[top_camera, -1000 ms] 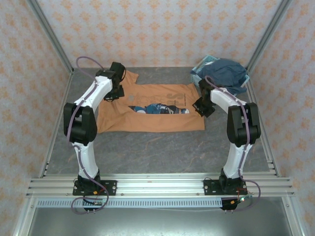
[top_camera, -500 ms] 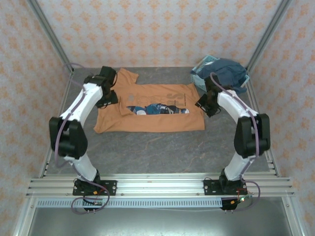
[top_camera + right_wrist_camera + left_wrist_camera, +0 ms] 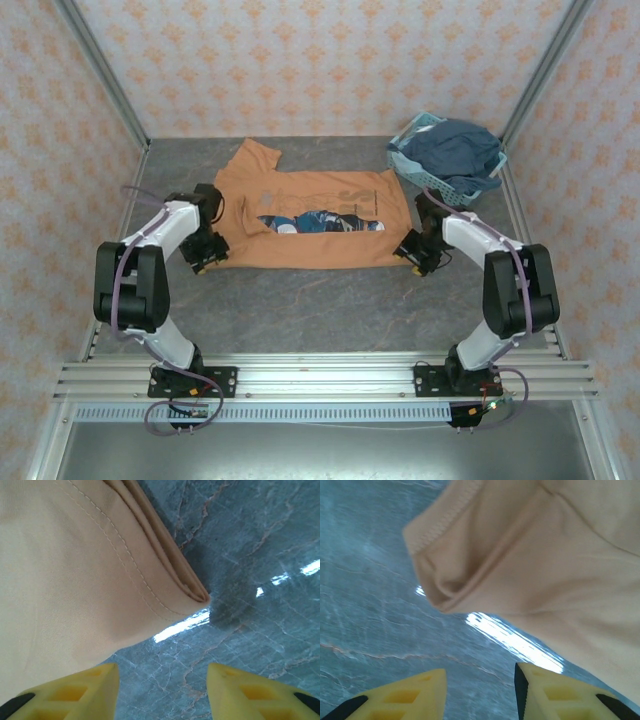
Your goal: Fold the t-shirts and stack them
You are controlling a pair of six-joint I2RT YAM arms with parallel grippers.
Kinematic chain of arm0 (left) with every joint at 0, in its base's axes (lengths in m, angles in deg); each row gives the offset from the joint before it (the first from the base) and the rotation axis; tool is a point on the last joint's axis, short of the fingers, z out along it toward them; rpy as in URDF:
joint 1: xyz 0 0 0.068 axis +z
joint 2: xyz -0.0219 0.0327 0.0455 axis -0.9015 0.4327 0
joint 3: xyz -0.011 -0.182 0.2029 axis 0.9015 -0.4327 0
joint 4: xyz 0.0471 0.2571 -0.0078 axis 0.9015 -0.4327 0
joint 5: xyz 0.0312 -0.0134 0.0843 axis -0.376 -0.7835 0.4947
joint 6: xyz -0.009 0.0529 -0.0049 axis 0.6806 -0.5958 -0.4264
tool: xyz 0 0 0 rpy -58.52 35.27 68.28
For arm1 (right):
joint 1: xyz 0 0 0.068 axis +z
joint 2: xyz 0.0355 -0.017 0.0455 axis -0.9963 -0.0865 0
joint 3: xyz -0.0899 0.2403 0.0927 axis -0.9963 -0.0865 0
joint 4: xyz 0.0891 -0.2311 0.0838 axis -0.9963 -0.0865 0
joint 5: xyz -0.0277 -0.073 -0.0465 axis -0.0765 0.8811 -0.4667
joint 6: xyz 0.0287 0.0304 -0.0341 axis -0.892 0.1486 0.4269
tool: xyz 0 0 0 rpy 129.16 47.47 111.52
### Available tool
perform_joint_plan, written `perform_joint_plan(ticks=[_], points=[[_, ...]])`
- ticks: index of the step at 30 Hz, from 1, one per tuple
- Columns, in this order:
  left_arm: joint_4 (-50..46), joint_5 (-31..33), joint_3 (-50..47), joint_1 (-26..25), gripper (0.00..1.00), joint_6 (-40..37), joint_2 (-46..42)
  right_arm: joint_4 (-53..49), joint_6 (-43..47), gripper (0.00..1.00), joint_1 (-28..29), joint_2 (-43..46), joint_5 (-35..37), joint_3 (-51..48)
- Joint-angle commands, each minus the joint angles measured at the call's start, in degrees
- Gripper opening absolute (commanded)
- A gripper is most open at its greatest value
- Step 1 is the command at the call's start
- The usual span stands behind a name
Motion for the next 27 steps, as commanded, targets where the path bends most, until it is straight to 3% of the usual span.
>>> perform_joint_plan(ticks=[1, 7, 15, 20, 27], points=[[1.1, 5.2, -1.4, 1.2, 0.40, -1.2, -1.7, 0.2, 1.1, 0.49, 0.2, -1.7, 1.4, 0.2], [5.9, 1.6, -2.9, 3.0, 0.42, -1.4, -1.2, -1.0, 1.7, 0.49, 0.1, -5.2, 5.2, 1.3], [10.0, 1.7, -0.2, 3.1, 0.42, -5.9, 2.3, -2.3, 3.0, 0.49, -0.1, -8.3, 7.2, 2.9], [9.8, 2.8, 0.5, 3.1, 0.35, -8.6, 5.1, -2.8, 3.1, 0.49, -0.1, -9.1, 7.8, 3.1], [10.5, 4.9, 1.4, 3.1, 0.13, -10.1, 6.4, -3.3, 3.5, 0.48, -0.2, -9.3, 8.0, 3.3]])
